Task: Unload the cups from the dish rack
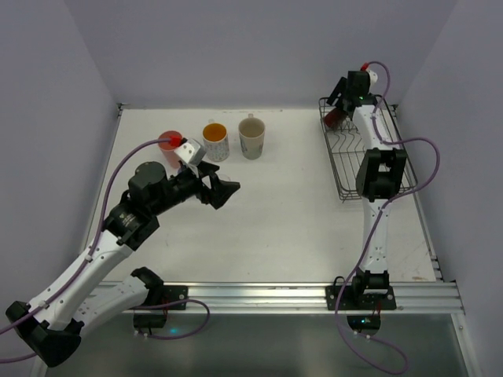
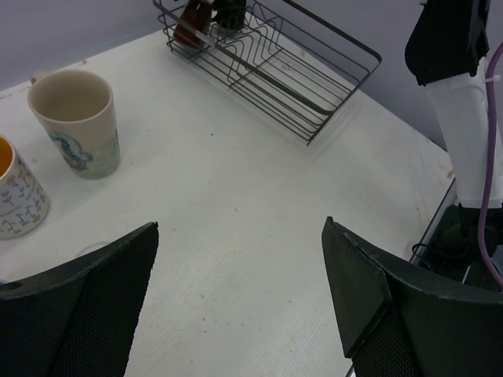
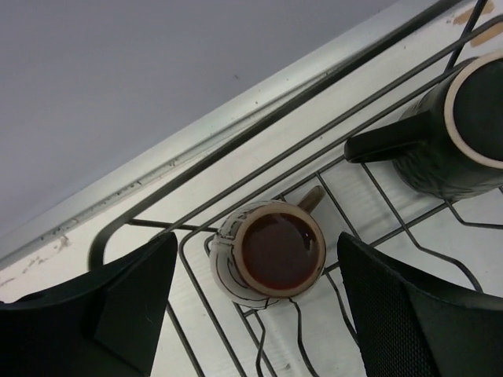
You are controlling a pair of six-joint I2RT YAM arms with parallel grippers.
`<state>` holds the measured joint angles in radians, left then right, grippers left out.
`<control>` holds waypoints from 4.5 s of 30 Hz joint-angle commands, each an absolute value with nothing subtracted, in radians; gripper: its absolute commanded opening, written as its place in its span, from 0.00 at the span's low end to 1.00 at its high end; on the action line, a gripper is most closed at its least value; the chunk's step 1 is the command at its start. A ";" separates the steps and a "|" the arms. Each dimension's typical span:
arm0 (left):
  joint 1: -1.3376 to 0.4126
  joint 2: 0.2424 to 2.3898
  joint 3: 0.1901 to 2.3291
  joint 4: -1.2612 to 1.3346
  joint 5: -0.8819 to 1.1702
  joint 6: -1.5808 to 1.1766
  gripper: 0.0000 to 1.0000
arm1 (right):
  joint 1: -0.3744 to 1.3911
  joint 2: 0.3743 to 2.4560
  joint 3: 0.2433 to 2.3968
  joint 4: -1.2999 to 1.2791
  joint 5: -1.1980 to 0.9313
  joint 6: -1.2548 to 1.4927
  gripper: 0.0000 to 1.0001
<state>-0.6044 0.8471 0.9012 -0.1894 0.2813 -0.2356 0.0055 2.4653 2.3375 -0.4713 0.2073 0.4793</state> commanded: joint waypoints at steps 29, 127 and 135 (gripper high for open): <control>-0.607 0.877 0.900 -0.097 0.304 -0.281 0.88 | -0.037 2.113 1.879 -0.006 0.107 0.449 0.41; -0.710 1.990 1.603 -0.543 -0.152 -0.259 0.33 | 0.187 0.926 0.773 0.032 0.031 0.614 0.99; -0.716 1.968 1.621 -0.568 -0.169 -0.255 0.45 | 0.115 1.035 0.916 -0.052 0.126 0.505 0.99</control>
